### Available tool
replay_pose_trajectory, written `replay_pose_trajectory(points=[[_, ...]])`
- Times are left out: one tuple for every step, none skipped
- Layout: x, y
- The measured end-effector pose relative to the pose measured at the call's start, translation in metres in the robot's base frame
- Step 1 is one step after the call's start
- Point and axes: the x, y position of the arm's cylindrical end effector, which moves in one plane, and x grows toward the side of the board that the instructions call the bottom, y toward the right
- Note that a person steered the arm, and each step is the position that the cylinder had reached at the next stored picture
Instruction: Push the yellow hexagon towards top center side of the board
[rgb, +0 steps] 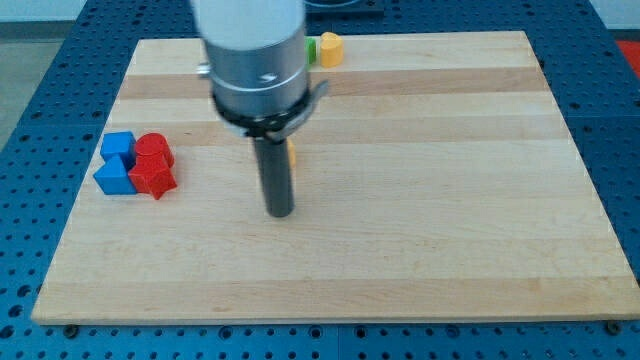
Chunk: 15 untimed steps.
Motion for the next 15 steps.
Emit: replay_pose_trajectory(points=[[-0.024,-0.019],[-0.097,0.011],[-0.148,0.065],[-0.146,0.066],[-0.144,0.069],[-0.137,0.087],[-0.159,0.095],[-0.200,0.080],[-0.199,0.084],[-0.147,0.065],[-0.142,0.021],[-0.188,0.027],[-0.206,0.053],[-0.172,0.054],[-0.155,0.078]])
